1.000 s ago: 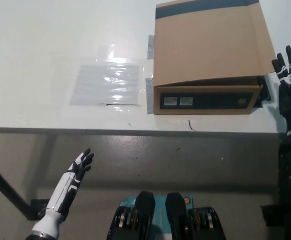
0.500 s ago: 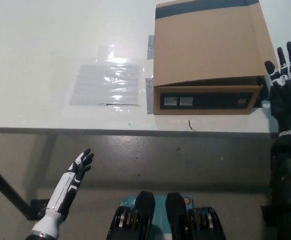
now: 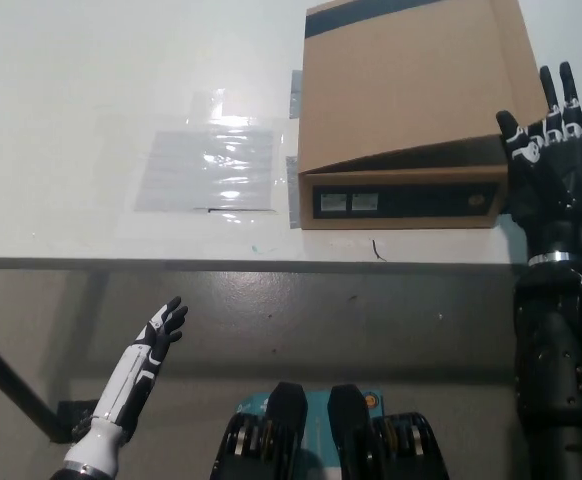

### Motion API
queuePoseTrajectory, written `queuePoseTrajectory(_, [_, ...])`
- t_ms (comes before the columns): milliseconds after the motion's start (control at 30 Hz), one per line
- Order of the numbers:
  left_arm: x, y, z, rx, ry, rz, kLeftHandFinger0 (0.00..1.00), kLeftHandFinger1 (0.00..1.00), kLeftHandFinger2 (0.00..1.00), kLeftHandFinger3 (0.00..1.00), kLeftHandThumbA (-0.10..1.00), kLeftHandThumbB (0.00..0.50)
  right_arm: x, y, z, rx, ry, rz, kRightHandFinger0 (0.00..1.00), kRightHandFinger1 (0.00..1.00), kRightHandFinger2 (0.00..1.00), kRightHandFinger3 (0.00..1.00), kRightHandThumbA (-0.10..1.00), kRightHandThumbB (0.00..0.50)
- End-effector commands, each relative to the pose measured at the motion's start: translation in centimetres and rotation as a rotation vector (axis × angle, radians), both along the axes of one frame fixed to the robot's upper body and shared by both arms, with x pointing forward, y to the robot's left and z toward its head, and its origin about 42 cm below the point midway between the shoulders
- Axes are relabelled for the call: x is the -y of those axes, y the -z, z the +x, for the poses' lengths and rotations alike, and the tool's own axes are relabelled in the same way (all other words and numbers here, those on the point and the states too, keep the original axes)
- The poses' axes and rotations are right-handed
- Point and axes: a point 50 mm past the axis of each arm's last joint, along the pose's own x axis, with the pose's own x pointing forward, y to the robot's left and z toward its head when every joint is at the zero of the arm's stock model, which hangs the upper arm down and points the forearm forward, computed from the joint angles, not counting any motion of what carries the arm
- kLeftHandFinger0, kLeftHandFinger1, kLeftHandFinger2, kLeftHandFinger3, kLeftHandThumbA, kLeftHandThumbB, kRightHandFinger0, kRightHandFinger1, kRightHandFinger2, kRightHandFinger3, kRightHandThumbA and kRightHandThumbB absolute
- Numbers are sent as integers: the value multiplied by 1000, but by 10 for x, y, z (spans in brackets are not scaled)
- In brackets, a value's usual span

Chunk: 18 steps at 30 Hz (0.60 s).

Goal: A small storage box is placed at the center of the table and the robot uses its right hand to slide under its lid and push it upwards to open it

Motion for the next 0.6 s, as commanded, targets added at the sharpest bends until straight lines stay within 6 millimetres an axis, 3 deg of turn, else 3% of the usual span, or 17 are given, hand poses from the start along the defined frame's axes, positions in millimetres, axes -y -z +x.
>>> queuePoseTrajectory(0, [0,-14,5,62,16,3,1000,1000,1000,1000,1000,500,-17,-26,-1,64,-50,-26,1000,1000,1000,1000,1000,338])
queuePoseTrajectory(267, [0,-14,5,57,10,-5,1000,1000,1000,1000,1000,500,-24,-47,-8,109,-60,-31,1000,1000,1000,1000,1000,330])
queuePoseTrajectory(567, [-1,-15,6,70,18,4,1000,1000,1000,1000,1000,500,-44,-60,2,134,-99,-5,1000,1000,1000,1000,1000,348])
